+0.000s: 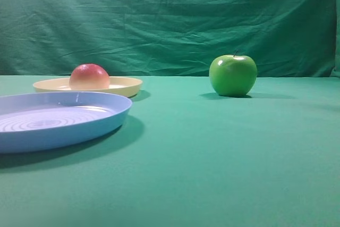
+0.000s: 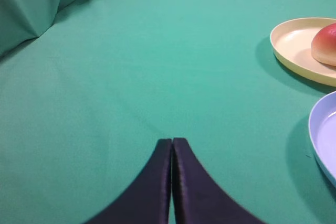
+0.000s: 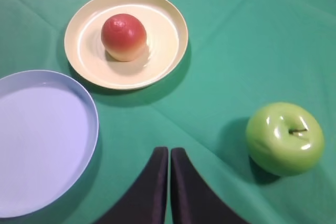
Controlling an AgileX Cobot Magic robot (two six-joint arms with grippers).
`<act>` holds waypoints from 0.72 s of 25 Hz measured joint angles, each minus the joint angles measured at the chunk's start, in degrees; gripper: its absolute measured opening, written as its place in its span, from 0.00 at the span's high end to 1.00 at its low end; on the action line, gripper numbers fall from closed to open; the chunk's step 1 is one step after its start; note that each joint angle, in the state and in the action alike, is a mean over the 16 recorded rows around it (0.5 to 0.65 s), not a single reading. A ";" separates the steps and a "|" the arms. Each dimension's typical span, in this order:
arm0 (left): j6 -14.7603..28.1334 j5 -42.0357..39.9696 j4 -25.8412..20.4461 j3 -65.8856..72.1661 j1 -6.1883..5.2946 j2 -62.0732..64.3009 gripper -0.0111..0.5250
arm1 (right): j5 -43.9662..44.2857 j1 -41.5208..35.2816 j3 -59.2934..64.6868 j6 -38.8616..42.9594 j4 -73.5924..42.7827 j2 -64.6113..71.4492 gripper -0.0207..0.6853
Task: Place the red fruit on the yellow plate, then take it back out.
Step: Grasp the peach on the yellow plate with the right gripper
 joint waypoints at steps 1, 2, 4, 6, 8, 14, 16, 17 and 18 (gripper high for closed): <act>0.00 0.00 0.00 0.00 0.00 0.00 0.98 | 1.23 0.01 -2.43 -0.64 0.08 2.02 0.97; 0.00 0.00 0.00 0.00 0.00 0.00 0.98 | 2.52 0.03 -5.00 -1.28 0.18 4.08 0.97; 0.00 0.00 0.00 0.00 0.00 0.00 0.98 | 5.09 0.18 -10.30 -2.39 0.39 8.39 0.97; 0.00 0.00 0.00 0.00 0.00 0.00 0.98 | 7.41 0.54 -15.63 -3.27 0.60 12.75 0.97; 0.00 0.00 0.00 0.00 0.00 0.00 0.98 | 9.34 1.16 -20.70 -4.06 0.78 17.11 0.97; 0.00 0.00 0.00 0.00 0.00 0.00 0.98 | 12.21 3.82 -33.07 -5.89 1.32 28.46 0.97; 0.00 0.00 0.00 0.00 0.00 0.00 0.98 | 11.97 4.84 -36.32 -6.25 1.54 31.74 0.94; 0.00 0.00 0.00 0.00 0.00 0.00 0.98 | 11.62 5.35 -37.69 -6.38 1.65 33.23 0.91; 0.00 0.00 0.00 0.00 0.00 0.00 0.98 | 11.12 5.85 -38.89 -6.49 1.77 34.63 0.88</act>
